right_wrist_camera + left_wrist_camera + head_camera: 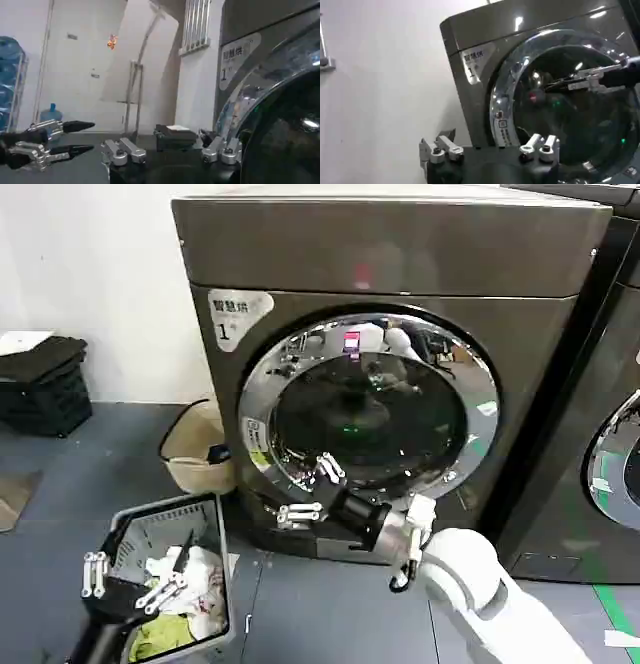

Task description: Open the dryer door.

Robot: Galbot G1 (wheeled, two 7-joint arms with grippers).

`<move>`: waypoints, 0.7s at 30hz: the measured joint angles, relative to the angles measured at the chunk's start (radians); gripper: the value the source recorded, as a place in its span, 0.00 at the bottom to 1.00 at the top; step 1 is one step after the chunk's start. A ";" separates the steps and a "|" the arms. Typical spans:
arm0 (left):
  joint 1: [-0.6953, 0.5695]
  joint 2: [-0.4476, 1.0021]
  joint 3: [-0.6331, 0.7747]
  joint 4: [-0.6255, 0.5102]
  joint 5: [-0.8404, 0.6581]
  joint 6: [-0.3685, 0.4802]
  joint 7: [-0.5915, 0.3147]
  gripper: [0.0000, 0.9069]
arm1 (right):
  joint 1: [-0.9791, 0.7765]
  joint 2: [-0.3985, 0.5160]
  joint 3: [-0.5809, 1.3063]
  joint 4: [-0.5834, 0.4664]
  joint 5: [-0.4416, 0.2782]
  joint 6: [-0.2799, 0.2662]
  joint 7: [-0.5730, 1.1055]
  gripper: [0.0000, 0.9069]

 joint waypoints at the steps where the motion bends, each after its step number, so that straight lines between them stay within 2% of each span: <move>1: 0.000 0.000 0.000 0.000 -0.001 0.000 0.000 1.00 | -0.001 0.000 0.001 -0.001 0.000 0.003 0.002 1.00; 5: -0.001 0.002 -0.002 0.000 -0.002 0.000 0.000 1.00 | -0.010 0.001 0.016 -0.001 -0.002 0.005 0.000 1.00; 9: -0.001 0.003 -0.004 -0.002 -0.004 0.000 0.000 1.00 | -0.023 -0.001 0.031 -0.008 -0.015 0.041 0.008 1.00; 21: -0.003 0.005 -0.008 -0.011 -0.012 0.000 0.000 1.00 | -0.058 -0.009 0.076 -0.086 -0.122 0.150 -0.008 1.00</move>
